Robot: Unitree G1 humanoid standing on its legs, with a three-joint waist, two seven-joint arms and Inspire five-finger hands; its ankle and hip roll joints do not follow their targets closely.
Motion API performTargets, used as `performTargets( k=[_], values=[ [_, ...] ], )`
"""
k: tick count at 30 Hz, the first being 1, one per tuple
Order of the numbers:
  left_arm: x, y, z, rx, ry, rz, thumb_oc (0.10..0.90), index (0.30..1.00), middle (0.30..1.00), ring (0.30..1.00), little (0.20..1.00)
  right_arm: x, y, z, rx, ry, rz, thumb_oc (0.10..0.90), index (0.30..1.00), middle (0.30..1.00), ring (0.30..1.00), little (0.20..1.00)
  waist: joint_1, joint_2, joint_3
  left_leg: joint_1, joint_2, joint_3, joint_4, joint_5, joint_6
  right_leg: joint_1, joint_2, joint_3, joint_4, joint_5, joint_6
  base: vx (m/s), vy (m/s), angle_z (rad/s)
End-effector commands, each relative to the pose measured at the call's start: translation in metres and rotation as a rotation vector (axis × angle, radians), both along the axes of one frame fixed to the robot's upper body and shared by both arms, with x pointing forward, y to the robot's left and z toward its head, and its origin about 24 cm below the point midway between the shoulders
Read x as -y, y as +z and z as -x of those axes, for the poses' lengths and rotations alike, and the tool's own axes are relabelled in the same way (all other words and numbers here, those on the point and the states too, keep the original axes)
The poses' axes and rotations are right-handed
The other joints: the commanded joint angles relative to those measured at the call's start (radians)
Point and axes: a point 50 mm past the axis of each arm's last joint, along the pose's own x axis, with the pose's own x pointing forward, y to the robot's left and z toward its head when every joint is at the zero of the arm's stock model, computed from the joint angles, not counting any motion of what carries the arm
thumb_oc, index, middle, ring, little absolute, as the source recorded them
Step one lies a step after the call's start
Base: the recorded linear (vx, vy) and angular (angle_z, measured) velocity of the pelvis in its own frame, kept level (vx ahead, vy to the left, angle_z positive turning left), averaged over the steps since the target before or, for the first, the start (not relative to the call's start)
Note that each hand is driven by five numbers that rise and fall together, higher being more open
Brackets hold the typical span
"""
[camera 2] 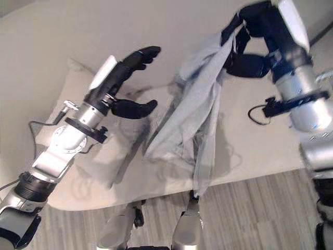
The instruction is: Hang the clothes on the sofa on the clothes rack.
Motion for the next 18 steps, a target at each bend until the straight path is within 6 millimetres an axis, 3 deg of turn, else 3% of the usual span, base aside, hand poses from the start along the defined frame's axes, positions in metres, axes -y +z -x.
performTargets(
  k=[1, 3, 6, 7, 8, 9, 10, 13, 18],
  values=[
    [-0.014, -0.020, -0.006, -0.027, 0.056, 0.090, 0.800, 0.900, 0.900, 0.900, 0.900, -0.009, 0.040, 0.009, 0.103, 0.257, -0.194, 0.400, 0.300, 0.300, 0.300, 0.300, 0.045, -0.114, -0.284, 0.068, 0.074, 0.009, 0.001, -0.119, -0.100, 0.039, -0.014, -0.071, 0.005, -0.043, -0.002, 0.03, -0.028, 0.10],
    [-0.020, -0.027, -0.007, -0.053, 0.080, 0.113, 0.800, 0.900, 0.900, 0.900, 0.900, -0.011, 0.049, 0.008, 0.085, 0.315, -0.206, 0.400, 0.300, 0.300, 0.300, 0.300, 0.052, -0.117, -0.303, 0.079, 0.076, 0.004, 0.001, -0.123, -0.103, 0.060, -0.015, -0.090, 0.005, -0.046, -0.002, 0.02, -0.017, 0.20],
    [-0.035, -0.048, -0.010, -0.120, 0.159, 0.144, 0.800, 0.900, 0.900, 0.900, 0.900, -0.012, 0.069, -0.005, -0.003, 0.396, -0.269, 0.400, 0.300, 0.300, 0.300, 0.300, 0.094, -0.150, -0.368, 0.118, 0.079, 0.025, 0.001, -0.130, -0.108, 0.098, -0.024, -0.122, 0.005, -0.048, 0.007, 0.02, -0.003, 0.12],
    [-0.035, -0.048, -0.010, -0.120, 0.162, 0.149, 0.800, 0.900, 0.900, 0.900, 0.900, -0.013, 0.070, -0.006, -0.005, 0.401, -0.265, 0.400, 0.300, 0.300, 0.300, 0.300, 0.091, -0.147, -0.367, 0.119, 0.079, 0.026, 0.001, -0.130, -0.108, 0.099, -0.025, -0.120, 0.005, -0.048, 0.007, 0.00, 0.000, 0.00],
    [-0.042, -0.057, -0.008, -0.152, 0.182, 0.178, 0.800, 0.900, 0.900, 0.900, 0.900, -0.006, 0.078, -0.011, -0.025, 0.383, -0.297, 0.400, 0.300, 0.300, 0.300, 0.300, 0.104, -0.153, -0.390, 0.132, 0.078, 0.032, 0.001, -0.133, -0.110, 0.115, -0.028, -0.133, 0.005, -0.048, 0.011, 0.00, 0.000, 0.00],
    [-0.042, -0.057, -0.008, -0.152, 0.183, 0.179, 0.800, 0.900, 0.900, 0.900, 0.900, -0.006, 0.078, -0.011, -0.025, 0.384, -0.295, 0.400, 0.300, 0.300, 0.300, 0.300, 0.103, -0.151, -0.390, 0.132, 0.078, 0.032, 0.001, -0.133, -0.110, 0.115, -0.028, -0.133, 0.005, -0.048, 0.011, 0.05, -0.037, 0.06],
    [-0.047, -0.067, -0.008, -0.188, 0.219, 0.207, 0.800, 0.900, 0.900, 0.900, 0.900, 0.010, 0.082, -0.014, -0.007, 0.347, -0.375, 0.400, 0.300, 0.300, 0.300, 0.300, 0.119, -0.163, -0.409, 0.139, 0.080, 0.033, 0.001, -0.134, -0.112, 0.133, -0.031, -0.153, 0.005, -0.047, 0.011, 0.03, -0.028, 0.04],
    [-0.053, -0.080, -0.007, -0.235, 0.242, 0.242, 0.800, 0.900, 0.900, 0.900, 0.900, 0.023, 0.085, -0.019, -0.047, 0.312, -0.410, 0.400, 0.300, 0.300, 0.300, 0.300, 0.132, -0.181, -0.430, 0.152, 0.083, 0.035, 0.001, -0.135, -0.117, 0.160, -0.033, -0.179, 0.005, -0.048, 0.013, 0.04, -0.040, 0.14],
    [-0.059, -0.094, -0.009, -0.289, 0.283, 0.246, 0.800, 0.900, 0.900, 0.900, 0.900, 0.019, 0.090, -0.023, -0.092, 0.322, -0.380, 0.400, 0.300, 0.300, 0.300, 0.300, 0.141, -0.203, -0.451, 0.162, 0.089, 0.032, 0.001, -0.135, -0.122, 0.178, -0.031, -0.198, 0.005, -0.047, 0.016, 0.01, -0.028, 0.13]
  ],
)
